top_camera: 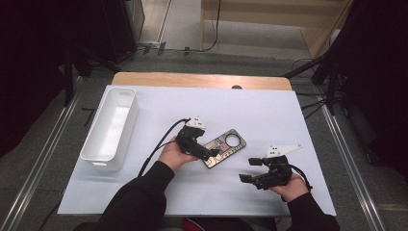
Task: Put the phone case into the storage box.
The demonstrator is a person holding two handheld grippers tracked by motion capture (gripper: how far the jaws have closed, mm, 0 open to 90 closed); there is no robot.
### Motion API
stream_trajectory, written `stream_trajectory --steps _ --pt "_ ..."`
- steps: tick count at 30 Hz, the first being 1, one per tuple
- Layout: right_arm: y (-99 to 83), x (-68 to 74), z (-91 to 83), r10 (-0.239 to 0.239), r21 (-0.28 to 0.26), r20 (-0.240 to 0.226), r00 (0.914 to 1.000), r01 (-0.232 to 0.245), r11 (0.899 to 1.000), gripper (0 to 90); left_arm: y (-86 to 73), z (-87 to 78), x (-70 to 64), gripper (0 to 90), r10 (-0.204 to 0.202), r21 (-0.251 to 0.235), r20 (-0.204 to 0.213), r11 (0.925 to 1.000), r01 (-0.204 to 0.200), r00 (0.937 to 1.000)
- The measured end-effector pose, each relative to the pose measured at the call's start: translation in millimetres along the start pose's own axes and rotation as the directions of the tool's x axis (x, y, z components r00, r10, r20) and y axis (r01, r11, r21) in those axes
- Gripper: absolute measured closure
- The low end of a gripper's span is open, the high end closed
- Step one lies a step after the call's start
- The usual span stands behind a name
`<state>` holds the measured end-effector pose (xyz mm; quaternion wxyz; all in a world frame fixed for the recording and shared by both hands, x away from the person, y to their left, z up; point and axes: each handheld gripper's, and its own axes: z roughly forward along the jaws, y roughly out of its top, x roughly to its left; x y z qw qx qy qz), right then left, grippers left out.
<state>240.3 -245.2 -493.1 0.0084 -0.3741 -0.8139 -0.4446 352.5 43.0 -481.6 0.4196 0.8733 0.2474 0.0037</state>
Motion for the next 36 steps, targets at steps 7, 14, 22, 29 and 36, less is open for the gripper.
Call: stream_trajectory --steps 7,14,22,29,36 --pt "0.0 0.0 -0.1 0.000 0.000 0.000 1.0000 0.000 1.000 16.6 -1.5 5.1 -0.4 0.0 0.004 0.004 -0.005 1.0000 -0.004 1.0000" --pt "0.0 0.3 0.1 -0.001 0.000 -0.001 1.0000 0.001 1.000 16.6 -4.2 13.3 -0.3 0.0 0.023 0.027 -0.026 0.9994 -0.022 0.9994" --pt "0.0 0.3 0.0 -0.001 0.001 -0.001 1.0000 0.001 1.000 16.6 -7.3 23.6 -2.3 0.0 0.027 0.045 -0.031 0.9987 -0.025 0.9992" --pt "0.0 0.3 0.1 -0.001 0.002 -0.001 1.0000 0.001 1.000 16.6 -7.3 30.8 -5.1 0.0 0.037 0.050 -0.033 0.9981 -0.035 0.9988" --pt "-0.1 0.1 0.0 -0.002 0.001 -0.001 1.0000 0.002 1.000 16.6 -7.9 38.2 -6.9 0.0 0.035 0.052 -0.040 0.9981 -0.033 0.9986"
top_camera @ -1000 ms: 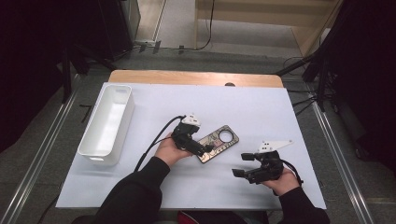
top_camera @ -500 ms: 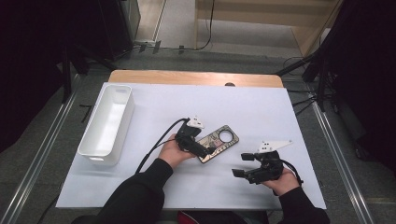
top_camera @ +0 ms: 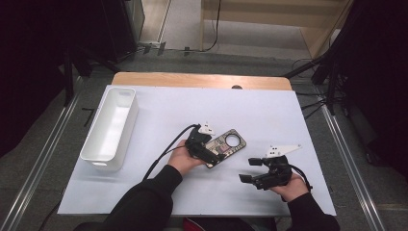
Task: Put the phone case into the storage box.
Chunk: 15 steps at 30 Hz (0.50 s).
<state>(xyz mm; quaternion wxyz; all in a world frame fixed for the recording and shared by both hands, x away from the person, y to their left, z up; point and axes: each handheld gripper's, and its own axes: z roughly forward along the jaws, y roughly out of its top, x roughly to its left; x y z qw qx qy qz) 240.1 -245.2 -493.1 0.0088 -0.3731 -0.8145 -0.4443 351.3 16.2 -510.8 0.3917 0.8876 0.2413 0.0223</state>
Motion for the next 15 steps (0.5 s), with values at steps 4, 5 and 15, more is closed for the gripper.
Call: stream_trajectory --steps 4,5,15 --pt "0.0 0.0 -0.1 0.000 -0.001 -0.001 1.0000 0.000 1.000 16.6 0.2 2.1 -1.4 0.0 0.013 0.013 -0.009 0.9998 -0.013 0.9999" --pt "-0.1 -0.1 -0.1 -0.001 -0.001 -0.001 1.0000 0.001 1.000 16.7 0.4 2.5 -1.0 0.0 0.013 0.015 -0.013 0.9998 -0.013 0.9998" --pt "-0.2 -0.1 0.2 0.001 0.000 -0.001 1.0000 -0.001 1.000 16.6 1.0 11.1 -3.3 0.0 0.018 0.027 -0.029 0.9995 -0.017 0.9994"
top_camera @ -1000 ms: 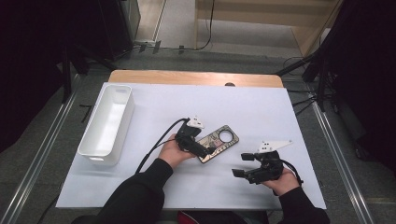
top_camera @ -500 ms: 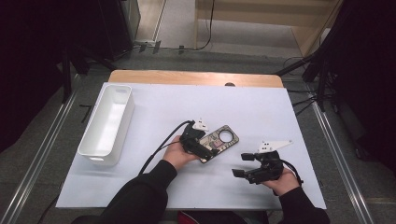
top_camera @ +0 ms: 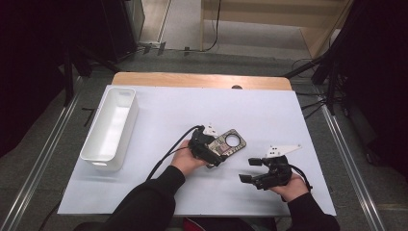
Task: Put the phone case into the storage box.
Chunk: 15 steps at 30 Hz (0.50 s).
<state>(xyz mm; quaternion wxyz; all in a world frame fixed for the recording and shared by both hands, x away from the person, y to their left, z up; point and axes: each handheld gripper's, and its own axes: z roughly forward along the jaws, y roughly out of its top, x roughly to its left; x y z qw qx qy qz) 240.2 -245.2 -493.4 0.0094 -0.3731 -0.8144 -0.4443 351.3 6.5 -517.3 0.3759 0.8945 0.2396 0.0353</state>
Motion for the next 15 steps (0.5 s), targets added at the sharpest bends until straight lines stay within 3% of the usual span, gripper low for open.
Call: stream_trajectory --steps 9,15 --pt "0.1 0.1 -0.2 -0.001 0.000 0.000 1.0000 0.001 1.000 16.7 0.7 4.3 -2.7 0.0 0.021 0.014 -0.025 0.9997 -0.021 0.9995" --pt "0.0 0.3 0.0 -0.004 0.002 0.001 1.0000 0.004 1.000 16.6 0.2 6.7 -7.0 0.0 0.063 0.028 -0.057 0.9977 -0.062 0.9964"
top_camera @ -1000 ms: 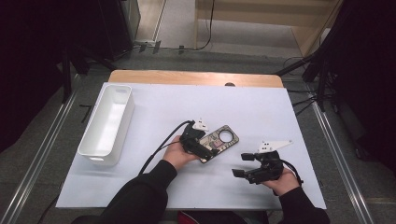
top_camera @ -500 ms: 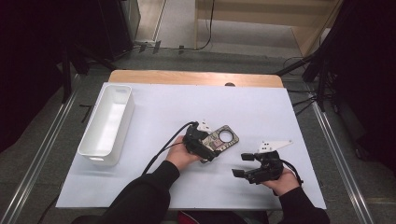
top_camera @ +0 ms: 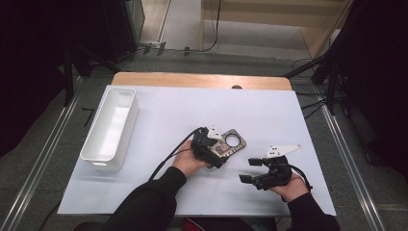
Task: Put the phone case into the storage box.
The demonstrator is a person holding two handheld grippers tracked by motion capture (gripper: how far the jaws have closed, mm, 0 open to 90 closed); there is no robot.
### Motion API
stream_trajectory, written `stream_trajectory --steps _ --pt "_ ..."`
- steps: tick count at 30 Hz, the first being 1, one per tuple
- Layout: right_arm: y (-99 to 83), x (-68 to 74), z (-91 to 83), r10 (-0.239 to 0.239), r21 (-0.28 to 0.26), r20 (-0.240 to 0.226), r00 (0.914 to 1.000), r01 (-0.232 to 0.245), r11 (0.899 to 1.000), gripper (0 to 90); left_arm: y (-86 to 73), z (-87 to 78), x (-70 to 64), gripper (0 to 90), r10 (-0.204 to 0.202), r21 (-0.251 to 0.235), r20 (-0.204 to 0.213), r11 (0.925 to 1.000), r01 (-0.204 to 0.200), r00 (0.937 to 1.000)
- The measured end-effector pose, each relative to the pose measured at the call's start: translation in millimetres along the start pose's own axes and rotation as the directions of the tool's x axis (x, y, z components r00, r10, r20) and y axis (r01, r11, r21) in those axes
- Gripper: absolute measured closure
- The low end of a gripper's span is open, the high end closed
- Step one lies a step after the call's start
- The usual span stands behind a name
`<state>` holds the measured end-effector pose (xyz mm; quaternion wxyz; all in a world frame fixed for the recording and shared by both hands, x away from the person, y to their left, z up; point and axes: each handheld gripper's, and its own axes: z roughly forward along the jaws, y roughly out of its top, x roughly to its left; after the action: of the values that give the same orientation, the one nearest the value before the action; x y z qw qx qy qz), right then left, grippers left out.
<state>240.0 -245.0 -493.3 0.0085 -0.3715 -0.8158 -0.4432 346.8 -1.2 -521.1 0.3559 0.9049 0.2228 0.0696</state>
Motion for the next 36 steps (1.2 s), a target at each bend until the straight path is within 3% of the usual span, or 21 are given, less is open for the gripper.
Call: stream_trajectory --steps 4,9,19,27,36 --pt "0.0 -0.3 -0.3 0.002 -0.002 0.000 1.0000 -0.002 1.000 16.6 0.0 0.1 -0.1 0.0 -0.008 -0.003 -0.002 1.0000 0.008 1.0000" --pt "0.0 -0.4 -0.7 0.001 -0.003 0.000 1.0000 -0.001 1.000 16.6 -0.7 1.5 -4.7 1.7 0.024 0.004 -0.042 0.9997 -0.024 0.9988" --pt "-0.3 -0.6 -1.4 0.000 -0.007 0.001 1.0000 0.000 1.000 16.6 -1.1 1.3 -6.1 2.0 0.028 0.008 -0.056 0.9996 -0.027 0.9980" --pt "-0.4 -0.5 -1.6 0.000 -0.005 0.003 1.0000 0.000 1.000 16.6 -4.0 -2.0 -8.9 10.1 0.028 -0.014 -0.056 0.9995 -0.029 0.9981" --pt "-0.6 -0.7 -2.1 0.004 -0.006 0.005 1.0000 -0.004 1.000 16.6 -2.7 -2.3 -10.5 11.1 0.018 -0.003 -0.064 0.9998 -0.018 0.9978"
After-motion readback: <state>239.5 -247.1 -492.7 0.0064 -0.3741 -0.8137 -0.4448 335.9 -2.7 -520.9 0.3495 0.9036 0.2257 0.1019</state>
